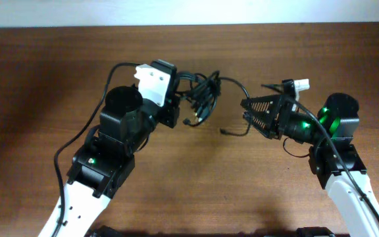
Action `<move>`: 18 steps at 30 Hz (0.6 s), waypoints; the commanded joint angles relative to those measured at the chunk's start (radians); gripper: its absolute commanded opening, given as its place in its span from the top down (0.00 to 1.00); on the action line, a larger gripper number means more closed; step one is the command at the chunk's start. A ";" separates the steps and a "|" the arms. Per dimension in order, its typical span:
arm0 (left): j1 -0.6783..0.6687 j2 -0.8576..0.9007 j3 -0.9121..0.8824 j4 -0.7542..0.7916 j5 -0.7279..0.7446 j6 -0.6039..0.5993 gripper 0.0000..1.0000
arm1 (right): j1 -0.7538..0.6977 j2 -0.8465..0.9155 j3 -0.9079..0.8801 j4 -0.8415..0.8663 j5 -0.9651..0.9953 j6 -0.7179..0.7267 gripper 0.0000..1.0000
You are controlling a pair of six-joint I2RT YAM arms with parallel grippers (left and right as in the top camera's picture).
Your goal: Untangle cables
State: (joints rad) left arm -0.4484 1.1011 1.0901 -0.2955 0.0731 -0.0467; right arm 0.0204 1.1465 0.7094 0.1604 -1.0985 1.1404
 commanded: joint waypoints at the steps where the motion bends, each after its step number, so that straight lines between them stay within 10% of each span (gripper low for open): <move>1: 0.000 -0.056 0.012 0.001 0.070 -0.006 1.00 | -0.003 -0.011 0.003 0.003 0.064 0.073 0.01; 11: 0.000 -0.069 0.012 0.005 0.488 0.192 1.00 | -0.001 -0.011 0.003 0.123 0.053 0.191 0.01; 18: 0.000 -0.007 0.012 0.025 0.519 0.357 1.00 | -0.001 -0.011 0.003 0.260 -0.088 0.230 0.01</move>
State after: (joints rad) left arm -0.4484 1.0691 1.0901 -0.2928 0.5220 0.2035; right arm 0.0200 1.1454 0.7078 0.4099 -1.1137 1.3521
